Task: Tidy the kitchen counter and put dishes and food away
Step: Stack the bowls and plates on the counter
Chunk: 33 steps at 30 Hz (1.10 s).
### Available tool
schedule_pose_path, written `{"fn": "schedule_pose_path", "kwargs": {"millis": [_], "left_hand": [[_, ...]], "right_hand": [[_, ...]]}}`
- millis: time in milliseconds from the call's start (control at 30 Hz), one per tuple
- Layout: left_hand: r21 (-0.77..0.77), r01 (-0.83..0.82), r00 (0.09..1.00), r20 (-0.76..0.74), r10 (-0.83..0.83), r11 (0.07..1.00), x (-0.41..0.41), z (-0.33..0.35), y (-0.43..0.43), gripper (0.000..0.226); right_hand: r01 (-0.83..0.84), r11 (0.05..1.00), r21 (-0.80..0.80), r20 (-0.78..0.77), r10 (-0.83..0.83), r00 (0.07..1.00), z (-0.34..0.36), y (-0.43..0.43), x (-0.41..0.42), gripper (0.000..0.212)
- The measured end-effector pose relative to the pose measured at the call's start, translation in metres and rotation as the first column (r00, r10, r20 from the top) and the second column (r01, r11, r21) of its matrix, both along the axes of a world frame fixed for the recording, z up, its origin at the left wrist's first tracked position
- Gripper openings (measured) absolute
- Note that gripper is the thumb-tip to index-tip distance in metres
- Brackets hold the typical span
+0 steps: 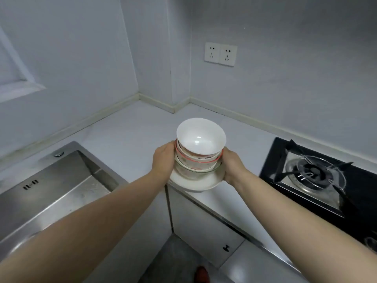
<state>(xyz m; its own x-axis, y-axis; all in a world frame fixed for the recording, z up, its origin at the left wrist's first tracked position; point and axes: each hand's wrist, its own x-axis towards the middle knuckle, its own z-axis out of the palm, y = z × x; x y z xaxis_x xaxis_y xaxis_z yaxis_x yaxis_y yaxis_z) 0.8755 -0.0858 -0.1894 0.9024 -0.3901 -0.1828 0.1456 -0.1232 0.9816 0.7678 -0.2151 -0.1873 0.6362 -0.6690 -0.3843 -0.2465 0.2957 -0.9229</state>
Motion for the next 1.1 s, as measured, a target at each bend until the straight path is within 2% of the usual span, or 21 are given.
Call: {"fn": "schedule_pose_path", "kwargs": {"millis": [233, 367, 667, 1100], "left_hand": [[0.055, -0.087, 0.992, 0.094, 0.081, 0.995, 0.087, 0.012, -0.053, 0.037], [0.06, -0.11, 0.989, 0.104, 0.103, 0.992, 0.131, 0.014, -0.077, 0.035], [0.174, -0.12, 0.985, 0.143, 0.095, 0.977, 0.235, -0.008, -0.086, 0.04], [0.207, -0.115, 0.986, 0.144, 0.085, 0.972, 0.37, -0.052, -0.074, 0.034]], "right_hand": [[-0.152, 0.988, -0.008, 0.025, 0.152, 0.988, 0.002, -0.064, 0.102, 0.027], [-0.186, 0.982, -0.011, 0.022, 0.187, 0.982, 0.003, -0.093, 0.155, 0.027], [-0.191, 0.98, 0.052, -0.023, 0.192, 0.981, -0.019, -0.11, 0.271, 0.027], [-0.164, 0.984, 0.072, -0.146, 0.173, 0.974, -0.063, -0.099, 0.411, 0.03]]}}
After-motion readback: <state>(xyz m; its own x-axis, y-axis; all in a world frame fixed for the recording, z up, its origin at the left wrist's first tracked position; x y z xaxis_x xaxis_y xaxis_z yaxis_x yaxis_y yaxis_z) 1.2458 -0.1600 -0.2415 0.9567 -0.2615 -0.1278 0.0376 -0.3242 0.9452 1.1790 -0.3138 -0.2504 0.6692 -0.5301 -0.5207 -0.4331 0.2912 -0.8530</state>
